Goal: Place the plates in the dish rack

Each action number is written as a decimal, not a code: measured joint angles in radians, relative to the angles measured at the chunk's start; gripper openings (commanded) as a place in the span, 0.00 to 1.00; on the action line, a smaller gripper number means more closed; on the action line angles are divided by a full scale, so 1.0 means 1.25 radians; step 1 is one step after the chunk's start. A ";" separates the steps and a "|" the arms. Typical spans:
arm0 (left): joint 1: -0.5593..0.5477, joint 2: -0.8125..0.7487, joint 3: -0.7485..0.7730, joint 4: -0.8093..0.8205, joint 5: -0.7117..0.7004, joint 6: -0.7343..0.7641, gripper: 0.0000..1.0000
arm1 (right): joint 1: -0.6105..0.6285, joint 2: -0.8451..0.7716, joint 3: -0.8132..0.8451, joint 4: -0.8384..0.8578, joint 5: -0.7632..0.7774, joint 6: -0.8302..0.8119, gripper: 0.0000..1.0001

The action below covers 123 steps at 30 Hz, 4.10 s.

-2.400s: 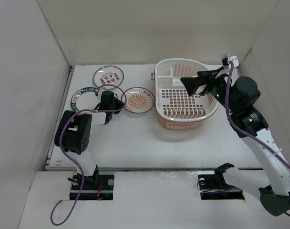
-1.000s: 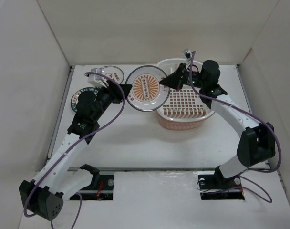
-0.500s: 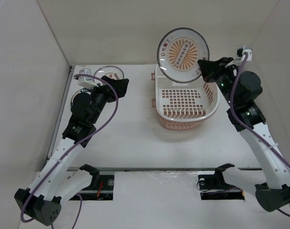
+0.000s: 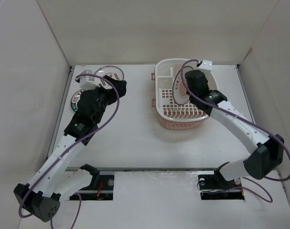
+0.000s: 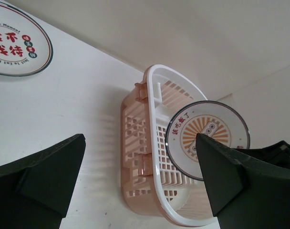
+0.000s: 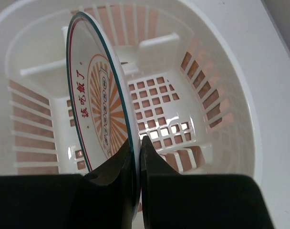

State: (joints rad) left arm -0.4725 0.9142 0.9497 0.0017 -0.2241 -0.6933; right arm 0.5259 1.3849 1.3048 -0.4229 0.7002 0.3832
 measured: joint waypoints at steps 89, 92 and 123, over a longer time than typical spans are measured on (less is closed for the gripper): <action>-0.049 -0.006 0.032 -0.084 -0.115 0.007 1.00 | 0.247 0.220 0.128 -0.364 0.272 0.190 0.38; -0.049 -0.006 0.032 -0.084 -0.117 0.007 1.00 | 0.250 0.223 0.128 -0.371 0.273 0.202 0.50; 0.154 0.035 -0.254 -0.068 -0.143 -0.230 1.00 | 0.359 -0.158 0.070 -0.088 0.021 -0.067 1.00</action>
State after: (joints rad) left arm -0.2802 0.9577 0.6319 -0.0837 -0.4034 -0.9810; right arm 0.9749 1.1873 1.3922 -0.5323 0.7265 0.2993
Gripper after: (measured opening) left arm 0.997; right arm 0.999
